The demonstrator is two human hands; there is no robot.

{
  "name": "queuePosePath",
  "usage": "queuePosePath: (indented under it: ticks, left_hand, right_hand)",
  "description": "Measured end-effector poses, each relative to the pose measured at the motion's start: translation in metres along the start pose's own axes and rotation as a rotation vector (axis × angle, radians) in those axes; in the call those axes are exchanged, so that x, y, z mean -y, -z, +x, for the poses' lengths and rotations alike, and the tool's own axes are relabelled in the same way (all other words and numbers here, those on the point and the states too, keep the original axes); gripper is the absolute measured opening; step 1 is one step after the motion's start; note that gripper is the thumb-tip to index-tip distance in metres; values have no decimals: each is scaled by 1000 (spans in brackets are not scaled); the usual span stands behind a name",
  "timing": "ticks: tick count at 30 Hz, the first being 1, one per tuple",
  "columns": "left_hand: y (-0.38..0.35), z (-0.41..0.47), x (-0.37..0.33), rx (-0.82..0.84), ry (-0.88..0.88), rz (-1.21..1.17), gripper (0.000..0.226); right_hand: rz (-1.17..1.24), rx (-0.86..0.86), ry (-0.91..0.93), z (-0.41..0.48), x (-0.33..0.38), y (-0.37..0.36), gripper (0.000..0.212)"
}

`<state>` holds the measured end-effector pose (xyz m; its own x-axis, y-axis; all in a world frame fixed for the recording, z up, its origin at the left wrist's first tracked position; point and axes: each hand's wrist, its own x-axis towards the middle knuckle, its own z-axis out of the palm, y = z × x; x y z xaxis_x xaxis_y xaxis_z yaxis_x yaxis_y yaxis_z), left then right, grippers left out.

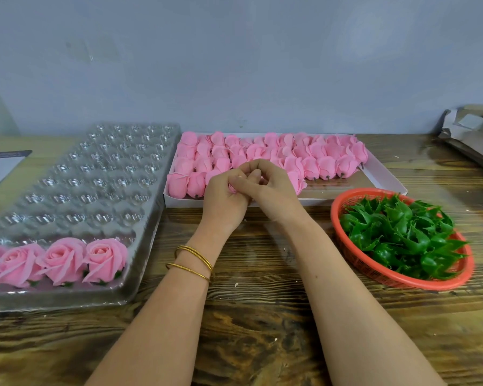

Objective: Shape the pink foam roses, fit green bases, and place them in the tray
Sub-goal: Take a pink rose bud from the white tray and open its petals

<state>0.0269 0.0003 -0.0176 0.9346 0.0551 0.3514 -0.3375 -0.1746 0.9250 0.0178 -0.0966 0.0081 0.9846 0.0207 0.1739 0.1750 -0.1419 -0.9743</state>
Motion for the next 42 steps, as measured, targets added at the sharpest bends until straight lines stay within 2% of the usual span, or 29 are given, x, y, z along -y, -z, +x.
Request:
queuePosePath:
  ticks: [2,10,13,16,20,24,27,31,34,38,42]
  left_hand:
    - [-1,0,1,3,3,5,25]
    - [-1,-3,-2,0,-11,29,36]
    - [-2,-2,-1,12,-8,27,22]
    - [-2,-2,1,26,-18,49,29]
    - [0,-2,-1,5,30,4,20]
    - [4,0,-1,-72,31,-69,29]
    - [5,0,-1,-125,52,-100,41]
    - [5,2,-1,-148,77,-183,46]
    - [6,4,0,-157,112,-241,44]
    - [5,5,-3,-167,173,-345,37]
    - [4,6,-5,-163,207,-437,44]
  right_hand:
    - [8,19,-1,0,0,1,17]
    - [76,73,-24,1,-1,4,21]
    - [97,97,-37,2,-1,5,22]
    - [93,114,-59,2,-1,6,22]
    - [106,69,-54,2,-2,4,20]
    - [223,48,-69,3,-3,4,16]
    - [265,38,-81,6,-5,3,21]
    - [225,2,-99,8,-7,3,12]
    - [101,0,-34,6,-7,4,18]
    - [7,85,34,2,-7,2,33]
    - [-55,167,56,0,-8,-2,36]
